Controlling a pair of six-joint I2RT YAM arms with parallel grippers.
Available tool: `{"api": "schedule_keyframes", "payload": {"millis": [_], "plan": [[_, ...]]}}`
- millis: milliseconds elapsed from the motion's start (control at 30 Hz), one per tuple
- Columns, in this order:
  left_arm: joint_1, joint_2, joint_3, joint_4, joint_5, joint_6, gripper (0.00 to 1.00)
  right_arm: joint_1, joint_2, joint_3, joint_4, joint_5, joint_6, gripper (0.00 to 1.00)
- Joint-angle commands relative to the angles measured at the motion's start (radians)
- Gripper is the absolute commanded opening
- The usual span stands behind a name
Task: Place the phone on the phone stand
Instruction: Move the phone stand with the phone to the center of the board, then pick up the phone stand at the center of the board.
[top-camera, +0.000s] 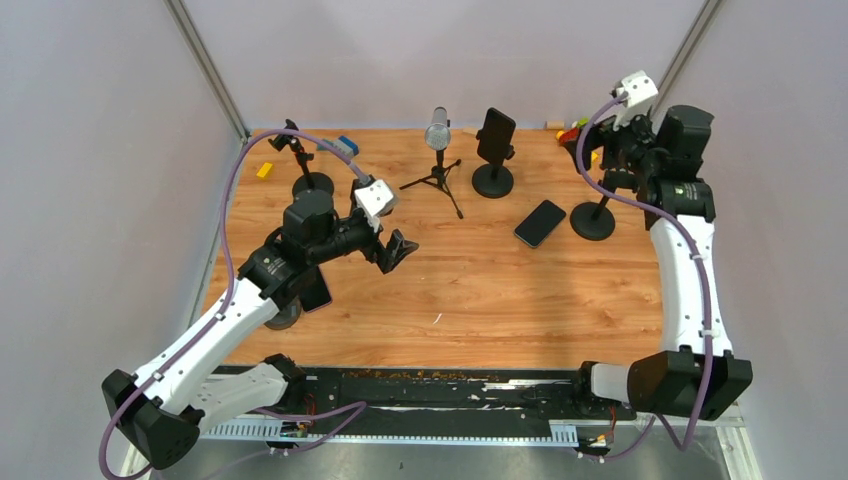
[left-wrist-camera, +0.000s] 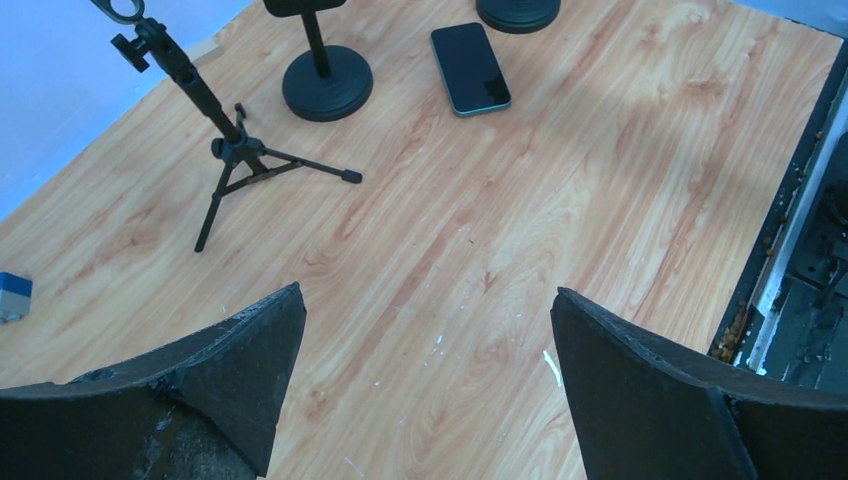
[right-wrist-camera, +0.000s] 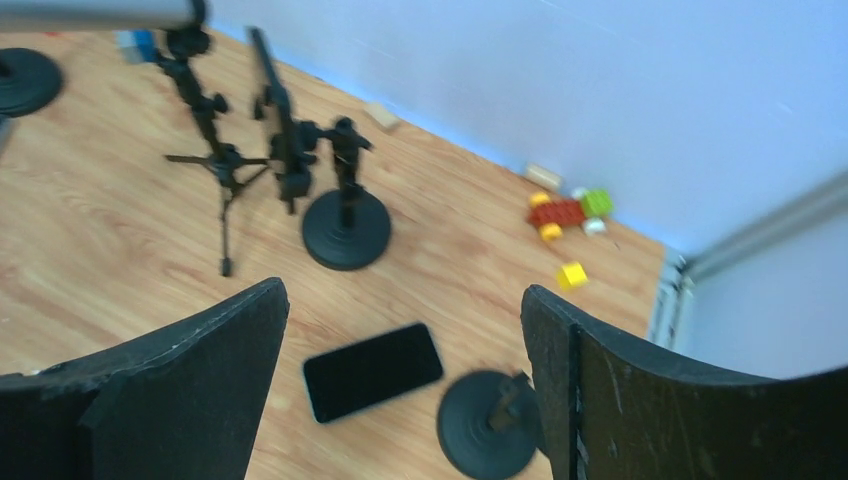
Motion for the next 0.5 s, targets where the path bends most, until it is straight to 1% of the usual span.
{"api": "schedule_keyframes", "payload": {"millis": [0,133,267,467], "plan": [[0.001,-0.02,0.011,0.02,-0.012,-0.047,1.0,-0.078,-0.05,-0.05,-0.058,0.123,-0.008,0.88],[0.002,-0.018,0.017,0.018,-0.006,-0.07,1.0,-0.169,-0.053,-0.088,-0.088,0.153,-0.033,0.86],[0.003,-0.019,0.016,0.021,0.004,-0.074,1.0,-0.222,-0.038,-0.125,-0.092,0.202,-0.071,0.83],[0.002,-0.038,-0.003,0.04,-0.003,-0.057,1.0,-0.308,0.014,-0.129,-0.093,0.212,-0.118,0.78]]}}
